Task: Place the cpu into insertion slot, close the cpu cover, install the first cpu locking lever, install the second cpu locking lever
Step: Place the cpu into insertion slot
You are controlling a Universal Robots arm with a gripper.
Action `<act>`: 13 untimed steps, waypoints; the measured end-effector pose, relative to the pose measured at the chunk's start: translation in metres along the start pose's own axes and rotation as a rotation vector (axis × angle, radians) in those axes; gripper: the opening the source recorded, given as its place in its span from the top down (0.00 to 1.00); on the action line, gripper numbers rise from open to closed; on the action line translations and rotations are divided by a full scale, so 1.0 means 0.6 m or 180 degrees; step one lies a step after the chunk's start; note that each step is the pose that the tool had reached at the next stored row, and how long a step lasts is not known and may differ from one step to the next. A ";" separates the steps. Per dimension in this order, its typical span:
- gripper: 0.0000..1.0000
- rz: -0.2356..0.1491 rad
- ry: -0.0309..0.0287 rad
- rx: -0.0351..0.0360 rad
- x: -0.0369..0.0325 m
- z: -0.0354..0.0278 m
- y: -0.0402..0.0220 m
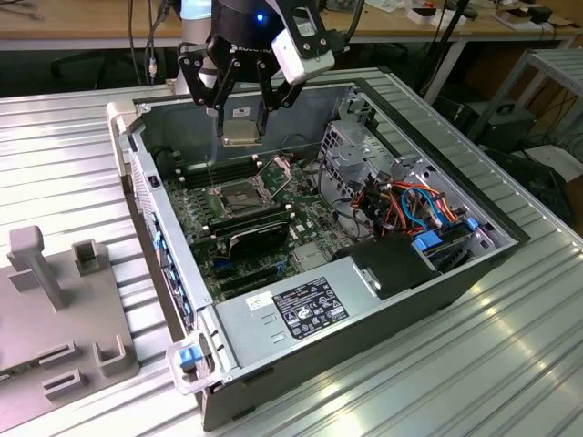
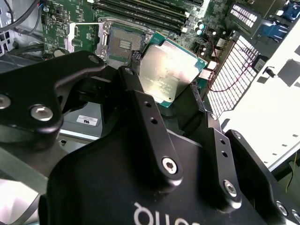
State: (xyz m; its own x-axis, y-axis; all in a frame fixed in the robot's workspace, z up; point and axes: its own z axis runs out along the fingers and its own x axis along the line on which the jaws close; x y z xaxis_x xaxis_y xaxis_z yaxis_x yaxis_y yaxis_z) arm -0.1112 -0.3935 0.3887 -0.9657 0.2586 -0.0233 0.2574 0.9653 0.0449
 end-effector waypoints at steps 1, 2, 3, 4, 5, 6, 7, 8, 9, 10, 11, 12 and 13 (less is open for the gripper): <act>0.46 0.0001 0.0000 0.0000 0.000 0.000 0.000; 0.46 0.0005 0.0000 0.0000 0.000 0.000 0.000; 0.46 0.0013 -0.0001 0.0000 0.000 0.000 0.000; 0.46 0.0024 -0.0001 0.0001 0.000 0.000 0.000; 0.46 0.0033 -0.0001 0.0001 0.000 0.000 0.000; 0.46 0.0055 -0.0002 0.0001 0.000 0.000 0.000; 0.46 0.0086 -0.0004 0.0002 0.000 0.000 0.000; 0.46 0.0110 -0.0005 0.0003 0.000 0.000 0.000; 0.46 0.0152 -0.0007 0.0003 0.000 0.000 0.000; 0.46 0.0228 -0.0010 0.0005 0.000 0.000 0.000; 0.46 0.0269 -0.0012 0.0006 0.000 0.000 0.000; 0.46 0.0285 -0.0013 0.0007 0.000 0.000 0.000; 0.46 0.0286 -0.0013 0.0007 0.000 0.000 0.000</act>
State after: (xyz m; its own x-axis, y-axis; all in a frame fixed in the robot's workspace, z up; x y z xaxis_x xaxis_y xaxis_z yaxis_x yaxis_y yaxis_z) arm -0.1112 -0.3935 0.3885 -0.9386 0.3443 -0.0233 0.3430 0.9383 0.0449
